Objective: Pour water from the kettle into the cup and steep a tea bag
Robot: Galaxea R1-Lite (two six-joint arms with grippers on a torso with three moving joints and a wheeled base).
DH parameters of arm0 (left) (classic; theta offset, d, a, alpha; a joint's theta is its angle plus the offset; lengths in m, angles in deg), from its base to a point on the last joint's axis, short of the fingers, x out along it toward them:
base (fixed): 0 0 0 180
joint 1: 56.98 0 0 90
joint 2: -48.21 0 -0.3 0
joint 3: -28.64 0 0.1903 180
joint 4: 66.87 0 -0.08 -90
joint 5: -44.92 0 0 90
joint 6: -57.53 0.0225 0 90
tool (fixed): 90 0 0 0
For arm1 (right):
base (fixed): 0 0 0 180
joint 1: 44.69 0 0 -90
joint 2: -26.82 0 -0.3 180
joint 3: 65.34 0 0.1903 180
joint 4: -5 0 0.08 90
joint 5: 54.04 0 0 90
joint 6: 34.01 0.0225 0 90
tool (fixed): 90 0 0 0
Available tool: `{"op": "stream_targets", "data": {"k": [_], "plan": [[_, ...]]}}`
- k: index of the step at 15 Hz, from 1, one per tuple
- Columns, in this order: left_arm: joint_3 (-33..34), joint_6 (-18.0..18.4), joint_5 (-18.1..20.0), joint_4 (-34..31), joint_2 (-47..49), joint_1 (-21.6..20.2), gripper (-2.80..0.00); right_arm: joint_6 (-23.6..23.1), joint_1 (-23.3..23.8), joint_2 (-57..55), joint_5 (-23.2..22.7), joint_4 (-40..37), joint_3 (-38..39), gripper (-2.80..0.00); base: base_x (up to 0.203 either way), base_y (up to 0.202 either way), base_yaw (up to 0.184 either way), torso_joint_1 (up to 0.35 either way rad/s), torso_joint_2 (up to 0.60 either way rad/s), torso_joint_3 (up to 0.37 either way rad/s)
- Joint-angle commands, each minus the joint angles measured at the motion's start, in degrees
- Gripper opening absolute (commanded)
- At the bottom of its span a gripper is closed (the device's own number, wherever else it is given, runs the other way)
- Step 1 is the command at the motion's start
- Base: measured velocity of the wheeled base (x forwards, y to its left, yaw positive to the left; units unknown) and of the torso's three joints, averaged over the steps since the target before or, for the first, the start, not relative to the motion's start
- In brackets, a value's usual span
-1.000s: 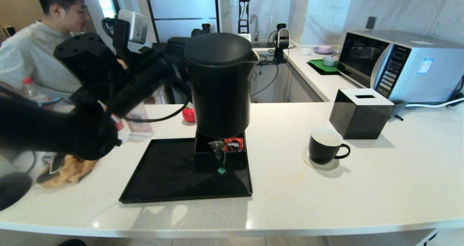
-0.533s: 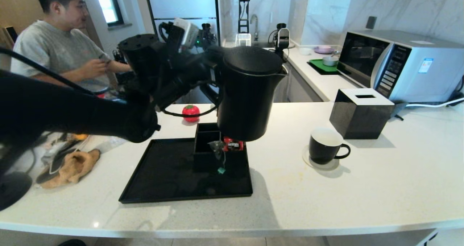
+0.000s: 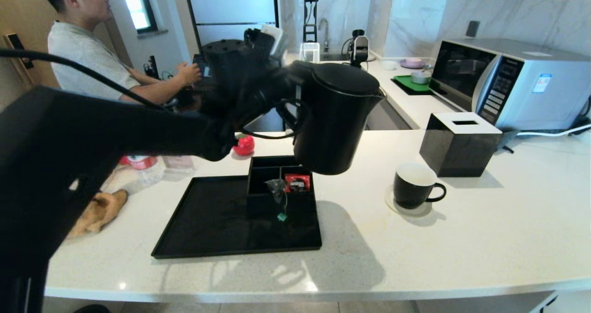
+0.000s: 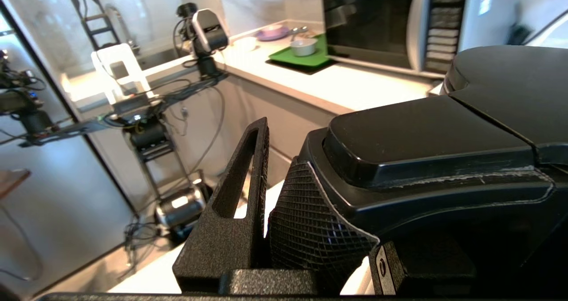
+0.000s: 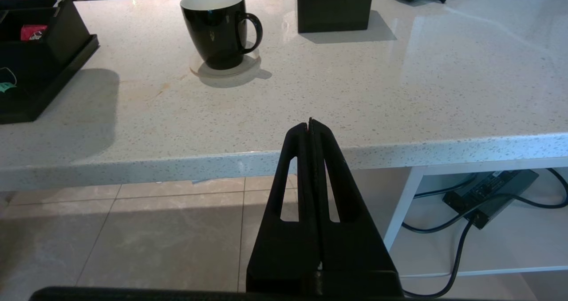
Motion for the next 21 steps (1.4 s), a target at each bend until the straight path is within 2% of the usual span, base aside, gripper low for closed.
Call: {"op": "stream_targets", "data": {"k": [1,6,16,21], "plan": [[-5.1,0.3,0.0,-1.8,3.9,0.4,-2.80,0.0,0.0,-0.1,0.0,0.0,0.0,-2.80,0.000,0.000,0.000,0.000,0.00,0.000],[-19.9,4.3,0.4,-11.0,12.2,0.5,-2.80,0.0,0.0,-0.1,0.0,0.0,0.0,-2.80,0.000,0.000,0.000,0.000,0.00,0.000],[-20.1,4.8,0.8,-12.1,15.6,2.3,-2.80,0.0,0.0,-0.1,0.0,0.0,0.0,-2.80,0.000,0.000,0.000,0.000,0.00,0.000],[-20.3,6.4,0.9,-12.9,16.0,3.8,-2.80,0.0,0.0,-0.1,0.0,0.0,0.0,-2.80,0.000,0.000,0.000,0.000,0.00,0.000]]}}
